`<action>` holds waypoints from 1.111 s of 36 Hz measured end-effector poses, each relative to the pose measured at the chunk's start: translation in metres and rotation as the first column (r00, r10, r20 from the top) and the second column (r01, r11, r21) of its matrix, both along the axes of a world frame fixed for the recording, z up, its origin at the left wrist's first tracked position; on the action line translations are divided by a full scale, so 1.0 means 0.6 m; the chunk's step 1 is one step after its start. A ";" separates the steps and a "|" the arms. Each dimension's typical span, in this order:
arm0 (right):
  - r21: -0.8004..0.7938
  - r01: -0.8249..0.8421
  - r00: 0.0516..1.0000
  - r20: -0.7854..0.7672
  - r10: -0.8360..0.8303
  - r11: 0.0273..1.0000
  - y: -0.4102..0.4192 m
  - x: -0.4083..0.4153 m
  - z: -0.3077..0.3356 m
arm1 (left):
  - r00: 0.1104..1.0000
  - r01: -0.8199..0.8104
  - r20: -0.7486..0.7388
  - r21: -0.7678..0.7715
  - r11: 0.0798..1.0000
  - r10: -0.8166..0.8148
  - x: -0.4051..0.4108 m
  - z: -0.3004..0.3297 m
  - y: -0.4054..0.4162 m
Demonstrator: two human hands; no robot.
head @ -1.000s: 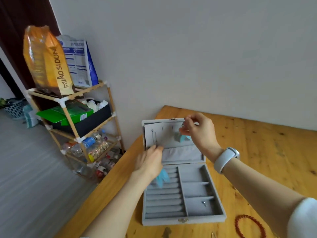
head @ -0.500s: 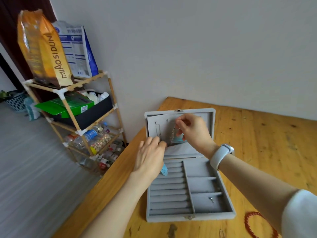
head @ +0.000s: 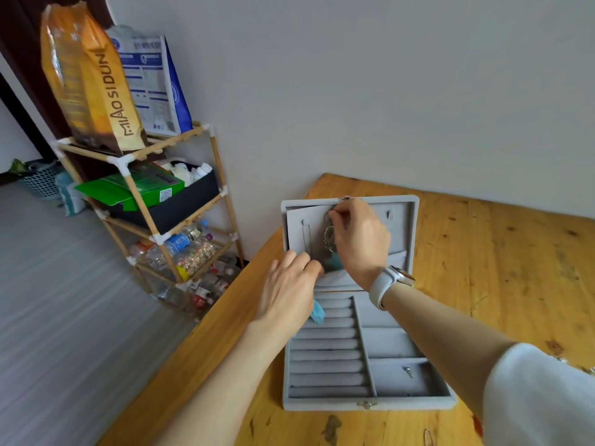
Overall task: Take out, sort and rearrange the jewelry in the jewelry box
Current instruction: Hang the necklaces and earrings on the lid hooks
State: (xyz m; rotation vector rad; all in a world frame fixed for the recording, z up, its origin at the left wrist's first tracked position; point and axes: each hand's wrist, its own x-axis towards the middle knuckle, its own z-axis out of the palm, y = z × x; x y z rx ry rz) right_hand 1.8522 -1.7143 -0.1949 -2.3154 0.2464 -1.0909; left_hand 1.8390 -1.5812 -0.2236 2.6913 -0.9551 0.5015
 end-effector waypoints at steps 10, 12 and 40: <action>-0.003 0.022 0.998 0.056 -0.022 1.000 0.001 0.004 -0.026 | 0.998 0.002 0.067 -0.019 1.000 -0.001 0.002 -0.017 0.003; -0.043 -0.015 0.998 0.065 0.017 0.999 -0.003 0.000 -0.037 | 0.996 -0.005 0.091 -0.027 1.000 0.007 0.001 -0.020 0.003; 0.652 -0.441 0.745 -0.116 0.657 0.616 0.011 -0.112 -0.042 | 0.895 -0.152 -0.386 -0.736 0.660 -0.225 -0.027 0.052 0.027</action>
